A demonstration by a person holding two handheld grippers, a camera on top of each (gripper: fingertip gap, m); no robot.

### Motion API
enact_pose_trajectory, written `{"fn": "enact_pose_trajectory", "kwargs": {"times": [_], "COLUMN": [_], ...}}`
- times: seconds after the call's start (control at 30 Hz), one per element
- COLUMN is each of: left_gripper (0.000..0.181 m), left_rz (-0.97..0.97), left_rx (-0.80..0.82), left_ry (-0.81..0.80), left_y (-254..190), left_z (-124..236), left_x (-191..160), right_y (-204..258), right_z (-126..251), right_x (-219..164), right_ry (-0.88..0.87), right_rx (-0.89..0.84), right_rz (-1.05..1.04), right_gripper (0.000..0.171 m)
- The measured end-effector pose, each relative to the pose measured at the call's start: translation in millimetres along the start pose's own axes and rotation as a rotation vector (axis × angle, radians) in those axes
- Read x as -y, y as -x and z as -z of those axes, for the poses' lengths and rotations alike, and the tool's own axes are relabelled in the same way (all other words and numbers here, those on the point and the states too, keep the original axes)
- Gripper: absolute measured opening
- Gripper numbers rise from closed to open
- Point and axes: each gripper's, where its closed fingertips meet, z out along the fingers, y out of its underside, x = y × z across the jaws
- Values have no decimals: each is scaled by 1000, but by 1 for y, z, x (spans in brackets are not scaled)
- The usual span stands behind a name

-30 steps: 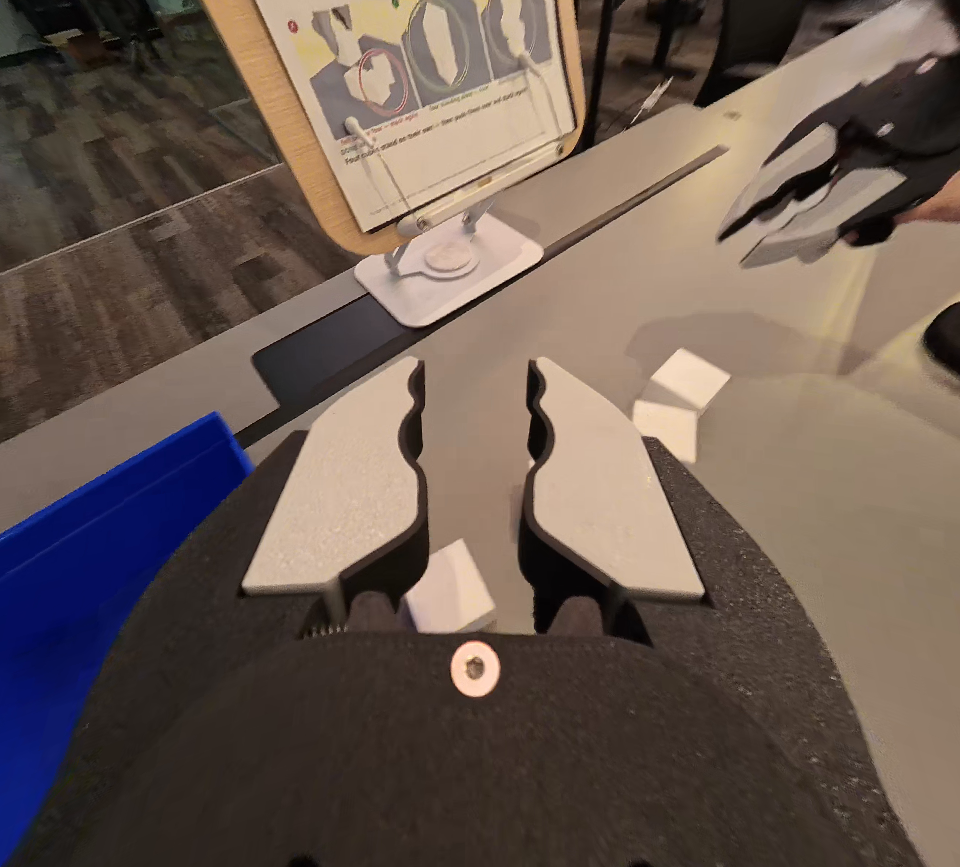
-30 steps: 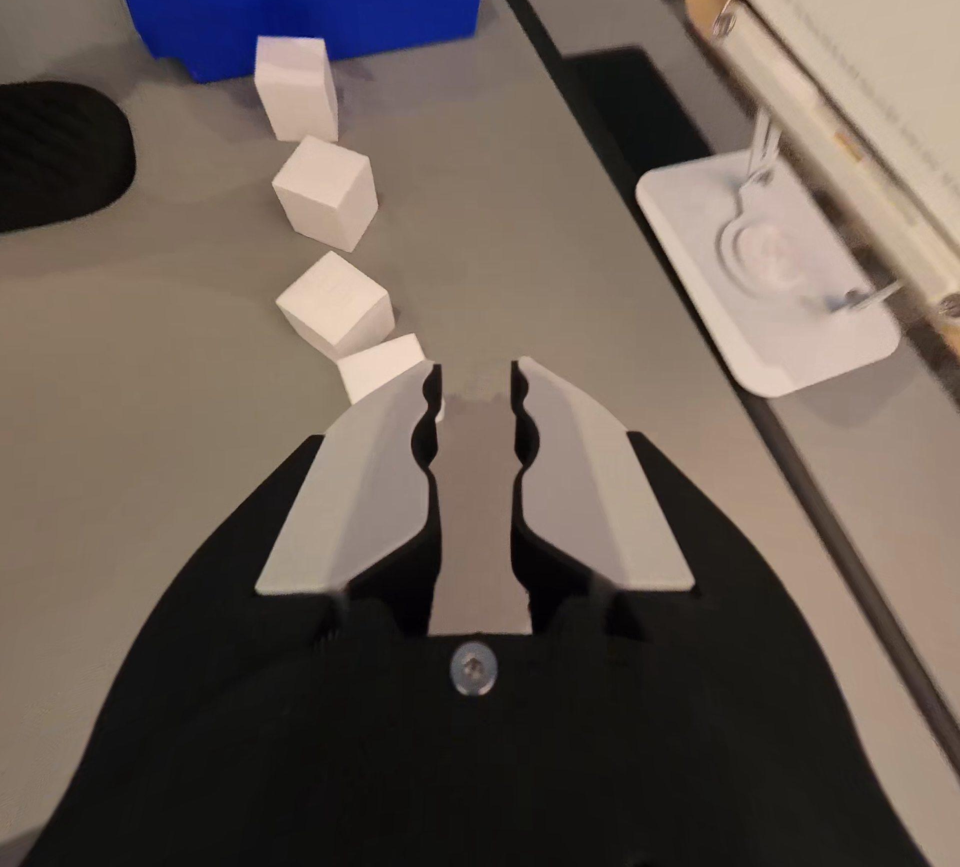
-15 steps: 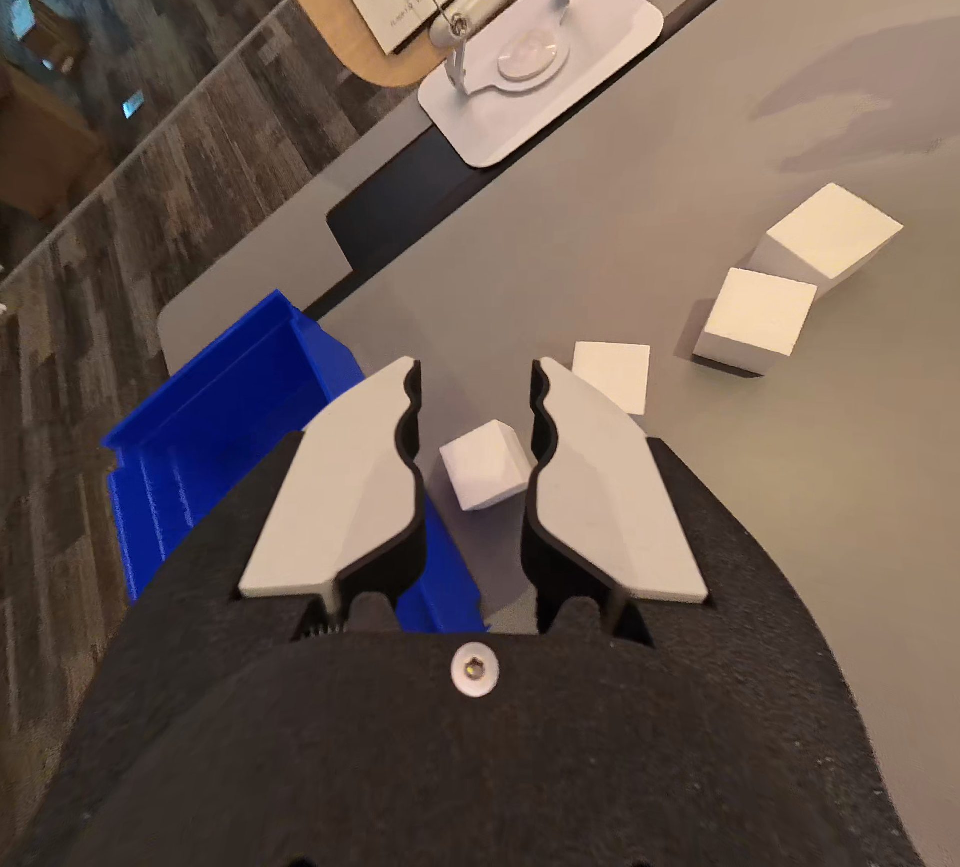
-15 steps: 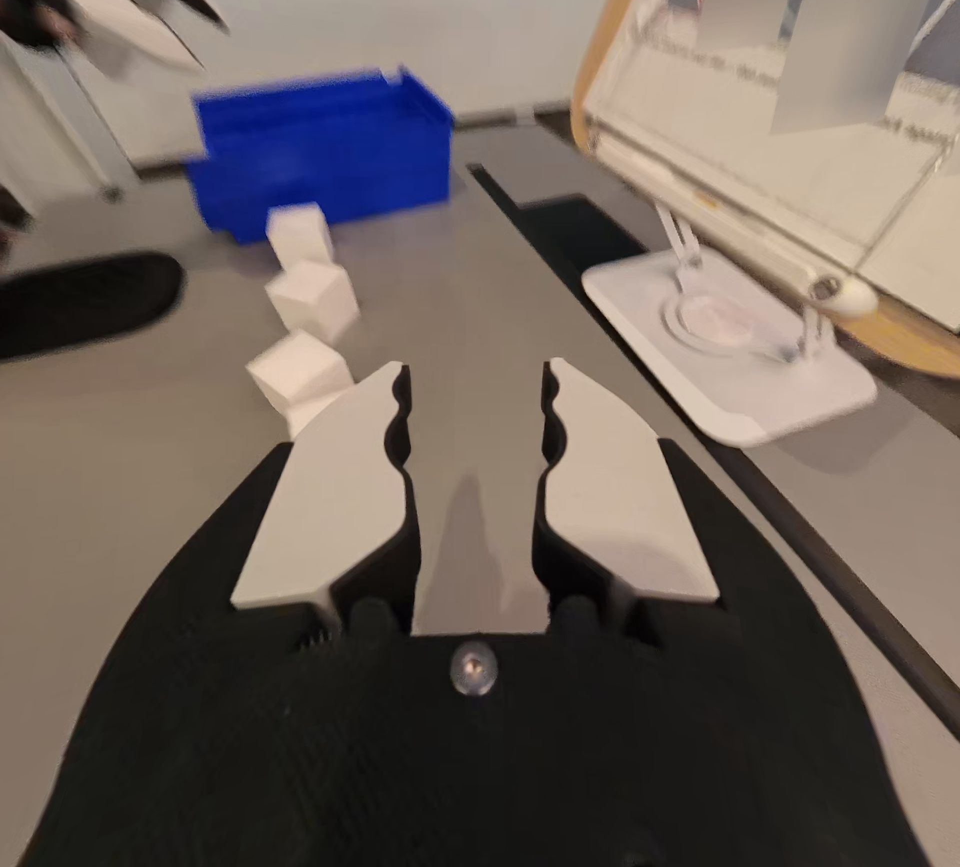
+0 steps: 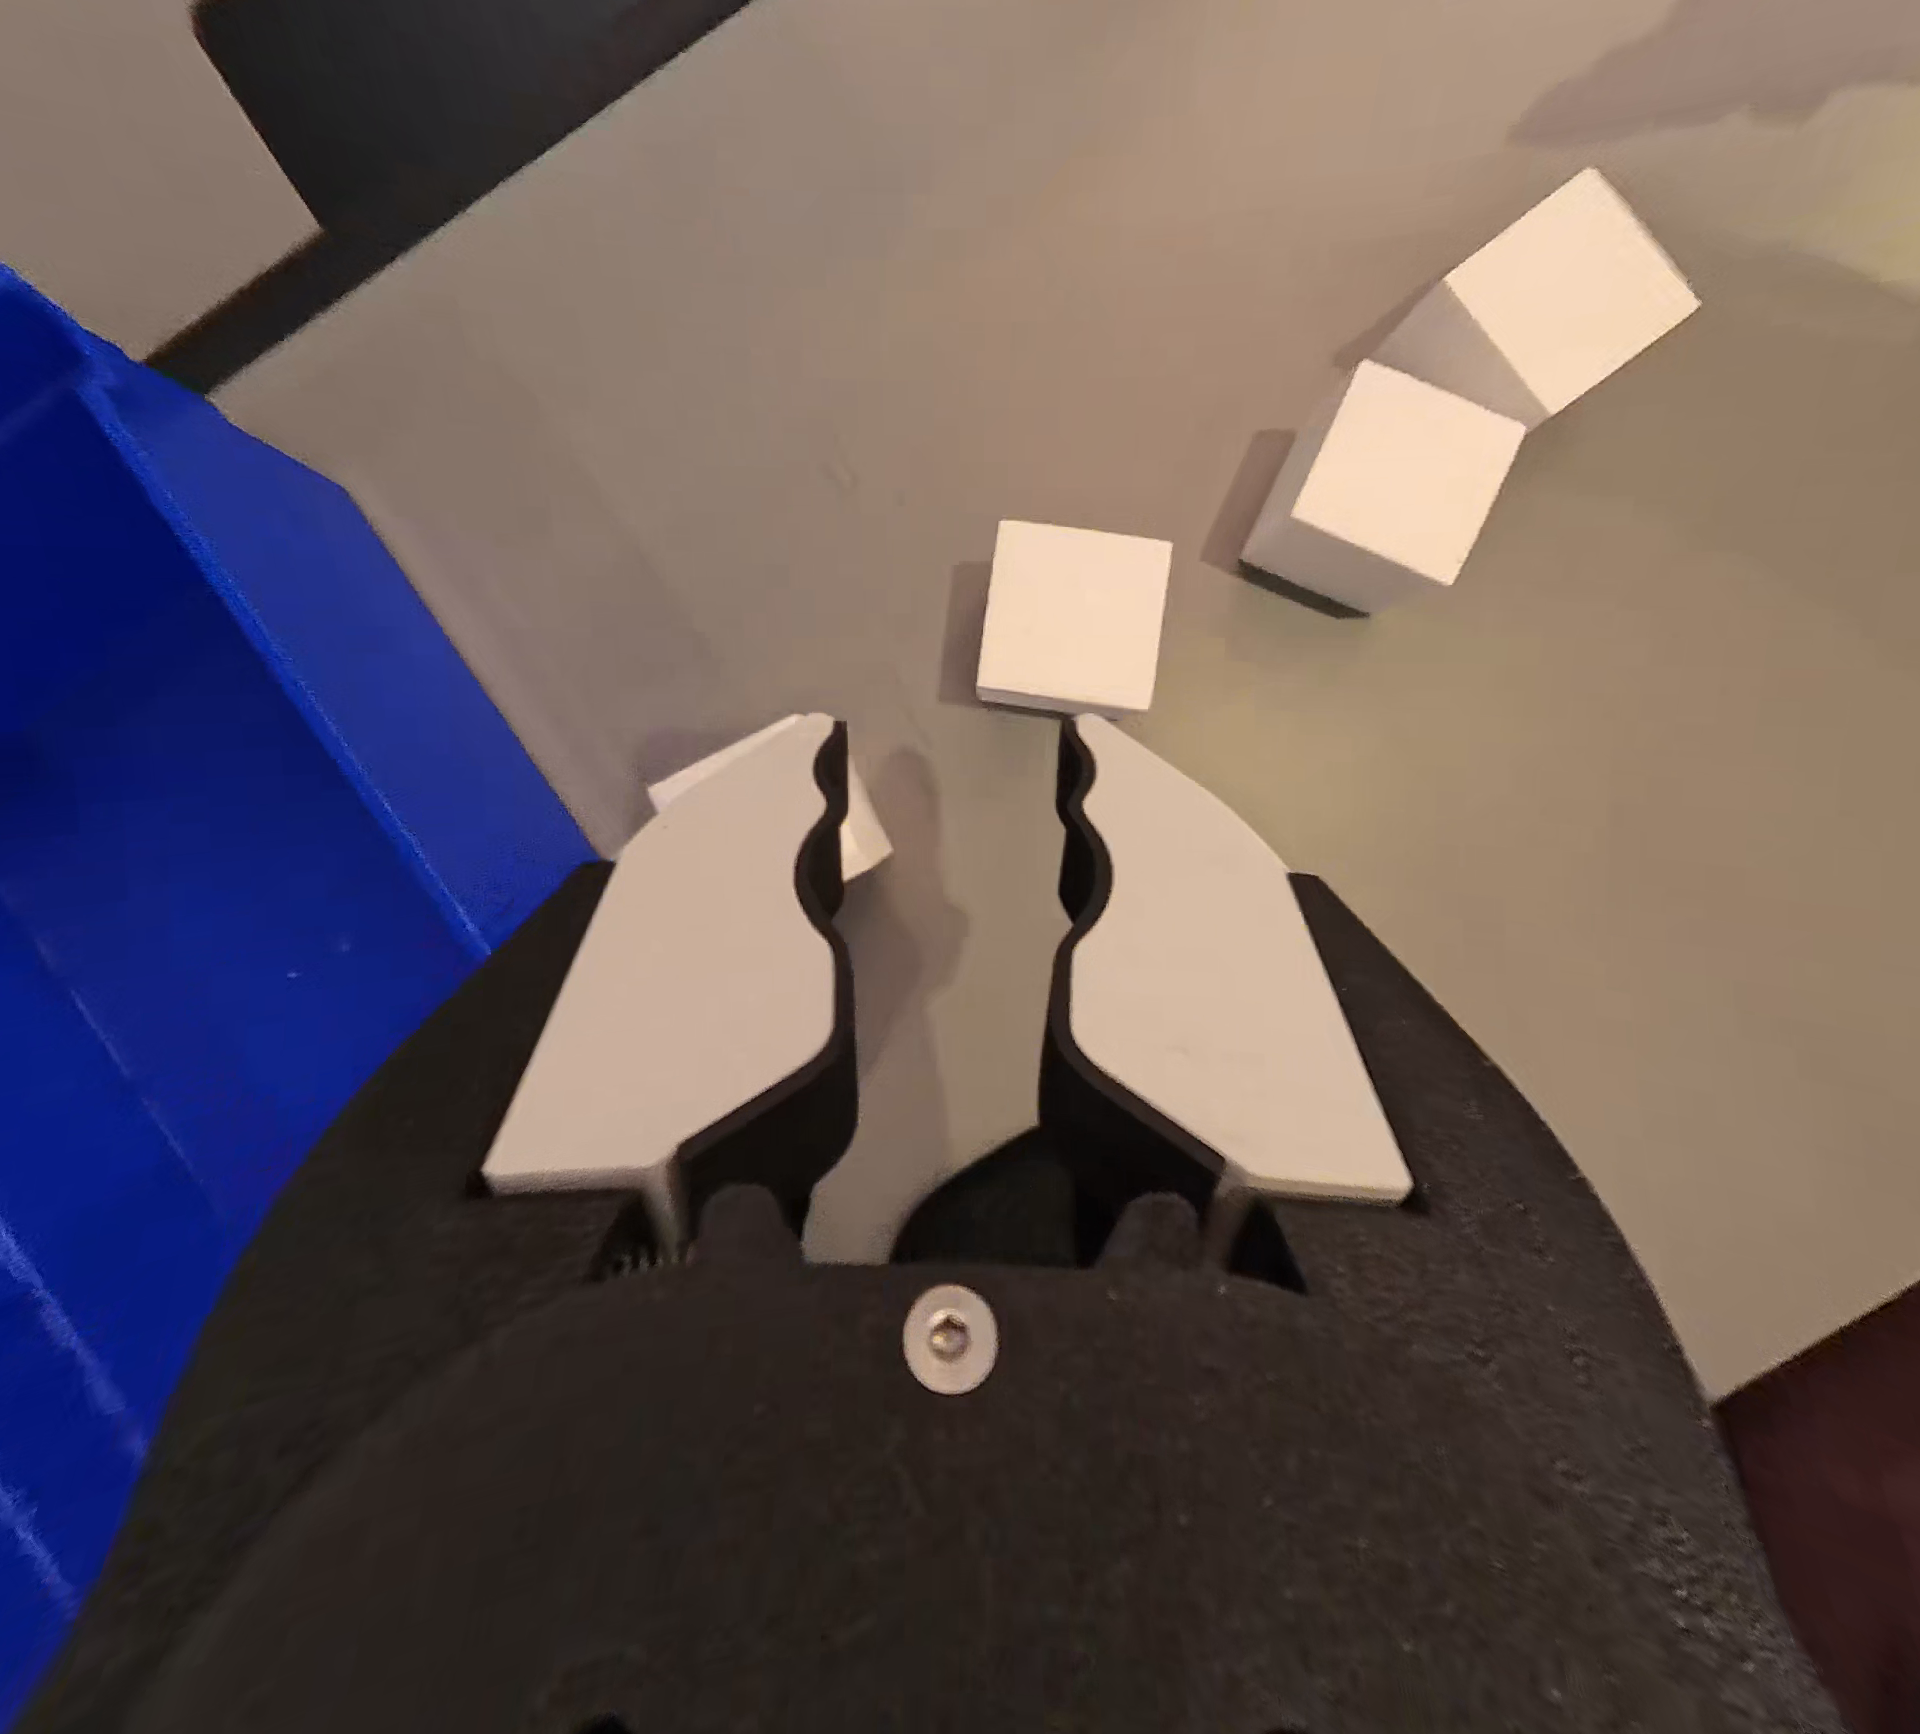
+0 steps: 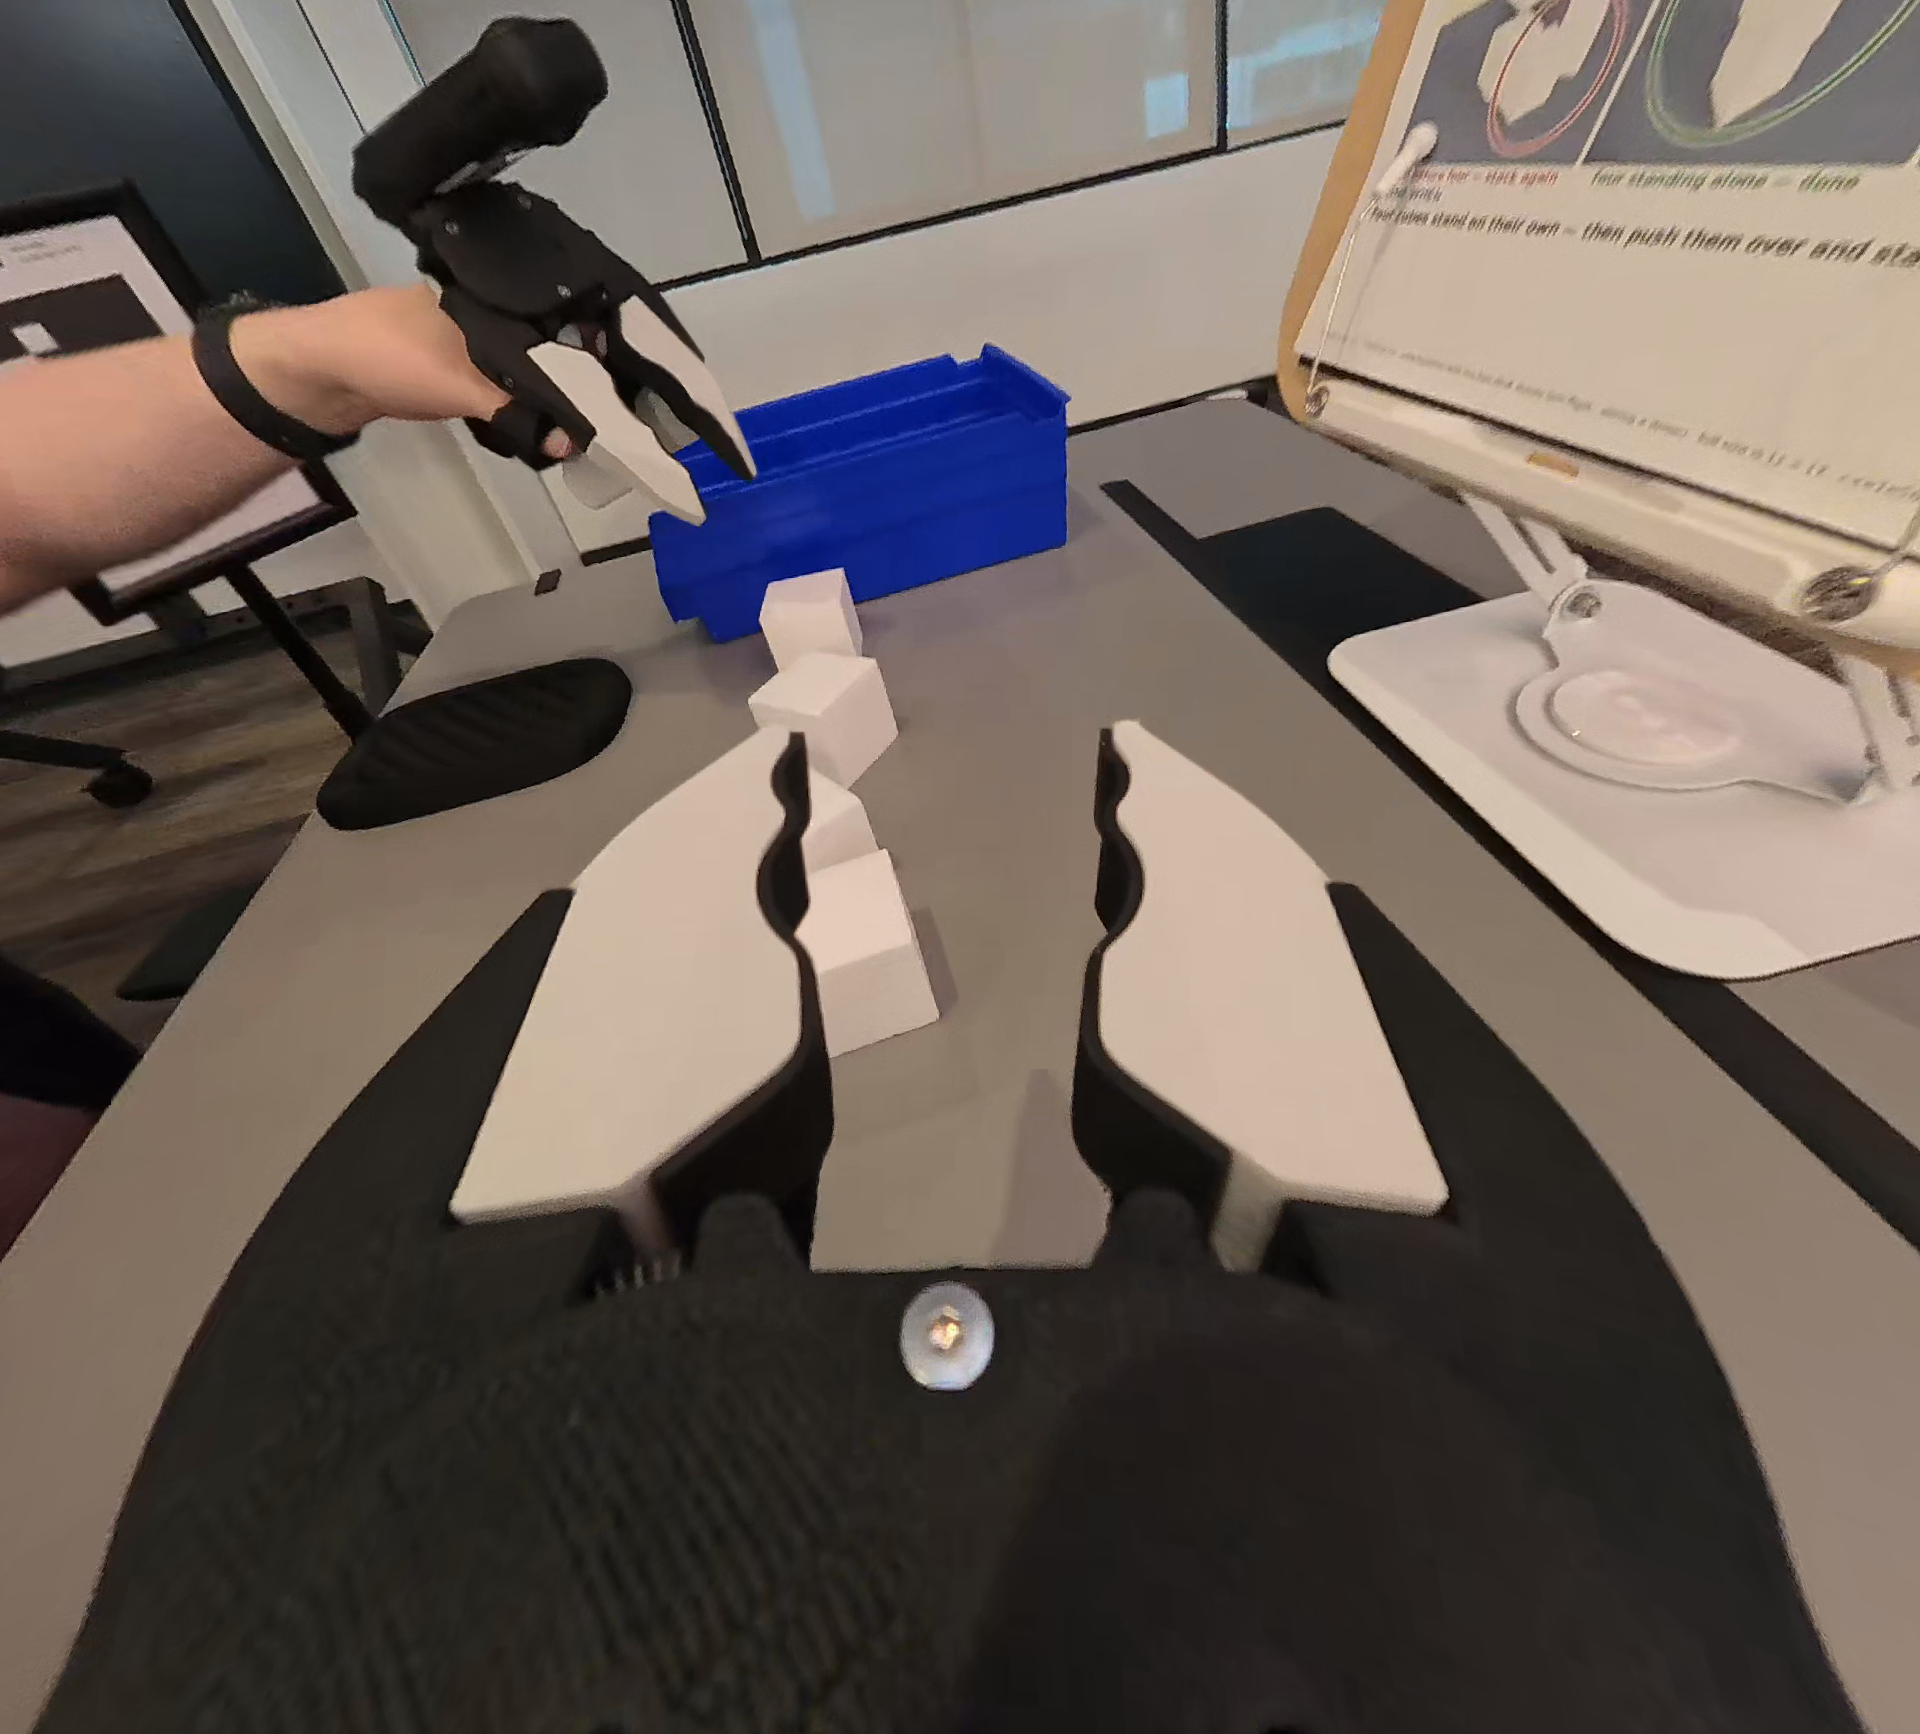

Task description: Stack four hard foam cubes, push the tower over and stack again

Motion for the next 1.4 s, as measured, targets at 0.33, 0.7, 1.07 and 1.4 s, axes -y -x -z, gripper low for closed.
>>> {"fn": "enact_pose_trajectory", "kwargs": {"times": [0.33, 0.7, 1.07, 1.4], "left_gripper": [49, 61, 61, 63], "left_rz": [132, 204, 158, 203], "left_rx": [26, 121, 218, 188], "left_ry": [234, 422, 503, 496], "left_y": [20, 51, 59, 60], "left_z": [-21, -52, -67, -65], "left_x": [-26, -59, -72, -72], "right_y": [10, 5, 7, 18], "right_z": [-12, 8, -1, -13], "right_x": [-14, 3, -22, -31], "right_ry": [43, -58, 55, 112], "right_rx": [40, 55, 87, 127], "right_rz": [-1, -39, -35, -4], "right_gripper": [56, 56, 58, 59]}}
